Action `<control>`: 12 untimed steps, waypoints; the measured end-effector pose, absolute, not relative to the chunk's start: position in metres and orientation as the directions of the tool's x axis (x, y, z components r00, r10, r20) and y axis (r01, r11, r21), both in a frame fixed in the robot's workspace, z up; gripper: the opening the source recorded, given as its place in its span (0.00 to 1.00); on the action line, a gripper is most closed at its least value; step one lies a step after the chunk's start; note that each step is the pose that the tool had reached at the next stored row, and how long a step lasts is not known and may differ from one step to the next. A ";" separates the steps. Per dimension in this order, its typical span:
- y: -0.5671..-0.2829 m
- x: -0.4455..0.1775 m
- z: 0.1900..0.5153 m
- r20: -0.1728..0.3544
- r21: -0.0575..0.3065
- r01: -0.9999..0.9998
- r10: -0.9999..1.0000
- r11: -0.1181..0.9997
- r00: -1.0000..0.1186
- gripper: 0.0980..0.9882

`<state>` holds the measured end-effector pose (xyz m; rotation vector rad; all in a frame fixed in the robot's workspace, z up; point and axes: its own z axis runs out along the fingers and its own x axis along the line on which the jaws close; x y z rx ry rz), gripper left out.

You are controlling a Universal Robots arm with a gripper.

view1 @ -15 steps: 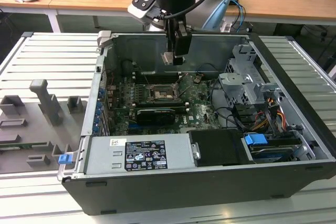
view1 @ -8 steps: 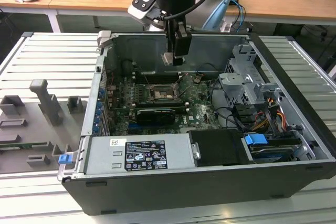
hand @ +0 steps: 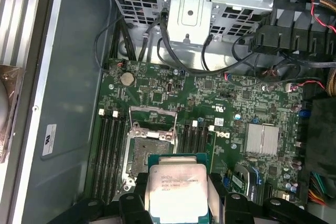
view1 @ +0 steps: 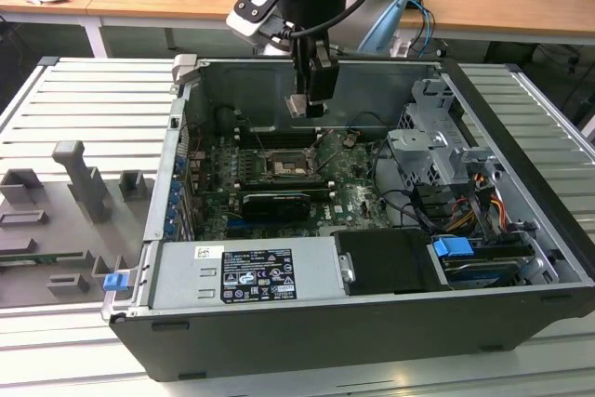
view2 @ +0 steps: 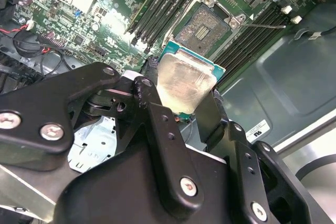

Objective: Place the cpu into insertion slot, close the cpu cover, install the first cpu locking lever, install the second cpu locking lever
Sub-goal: 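Place the cpu into insertion slot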

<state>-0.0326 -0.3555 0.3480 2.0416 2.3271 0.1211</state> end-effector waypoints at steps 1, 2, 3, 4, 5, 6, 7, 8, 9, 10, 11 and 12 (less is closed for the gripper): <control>-0.356 -0.033 0.348 0.019 0.087 0.988 0.991 0.129 -0.131 0.48; -0.356 -0.033 0.348 0.019 0.087 0.988 0.991 0.129 -0.131 0.48; -0.356 -0.033 0.348 0.019 0.087 0.988 0.991 0.128 -0.130 0.48; -0.356 -0.033 0.347 0.019 0.087 0.988 0.991 0.127 -0.130 0.48; -0.356 -0.033 0.347 0.019 0.087 0.988 0.992 0.125 -0.127 0.48; -0.356 -0.033 0.347 0.019 0.087 0.989 0.992 0.121 -0.123 0.48; -0.355 -0.033 0.347 0.019 0.087 0.990 0.994 0.110 -0.112 0.48; -0.355 -0.033 0.347 0.019 0.087 0.991 0.994 0.105 -0.107 0.48; -0.355 -0.033 0.347 0.019 0.087 0.991 0.994 0.102 -0.104 0.48; -0.353 -0.033 0.346 0.019 0.087 0.991 0.995 0.099 -0.101 0.48; -0.353 -0.033 0.346 0.019 0.087 0.991 0.995 0.098 -0.100 0.48; -0.352 -0.035 0.345 0.019 0.087 0.991 0.995 0.097 -0.099 0.48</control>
